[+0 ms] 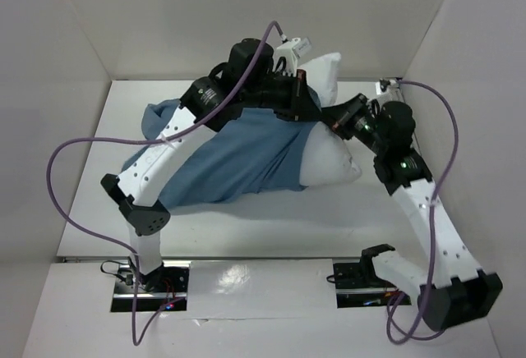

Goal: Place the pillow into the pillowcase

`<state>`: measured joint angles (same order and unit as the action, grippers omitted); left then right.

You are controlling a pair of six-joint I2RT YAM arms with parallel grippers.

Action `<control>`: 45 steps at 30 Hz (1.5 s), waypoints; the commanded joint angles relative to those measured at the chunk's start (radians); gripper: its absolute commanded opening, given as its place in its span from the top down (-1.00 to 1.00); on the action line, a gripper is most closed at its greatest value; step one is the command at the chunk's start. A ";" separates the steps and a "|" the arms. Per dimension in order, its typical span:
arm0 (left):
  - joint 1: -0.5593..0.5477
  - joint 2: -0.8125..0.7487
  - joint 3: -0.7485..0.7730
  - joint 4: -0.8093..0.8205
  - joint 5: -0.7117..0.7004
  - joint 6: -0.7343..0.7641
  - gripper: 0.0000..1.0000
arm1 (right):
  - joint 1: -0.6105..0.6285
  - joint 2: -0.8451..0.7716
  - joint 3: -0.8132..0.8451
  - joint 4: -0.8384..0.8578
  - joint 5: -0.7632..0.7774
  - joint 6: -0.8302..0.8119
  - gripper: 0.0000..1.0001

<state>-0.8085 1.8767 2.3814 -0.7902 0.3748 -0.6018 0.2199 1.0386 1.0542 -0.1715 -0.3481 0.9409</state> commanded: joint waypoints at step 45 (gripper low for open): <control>-0.183 0.112 -0.247 0.299 0.375 -0.122 0.99 | -0.093 -0.135 -0.615 0.277 0.041 0.450 1.00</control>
<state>-0.9909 2.0556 2.1944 -0.5869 0.6811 -0.7082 0.1131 0.8940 0.4641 0.1162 -0.2710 1.3968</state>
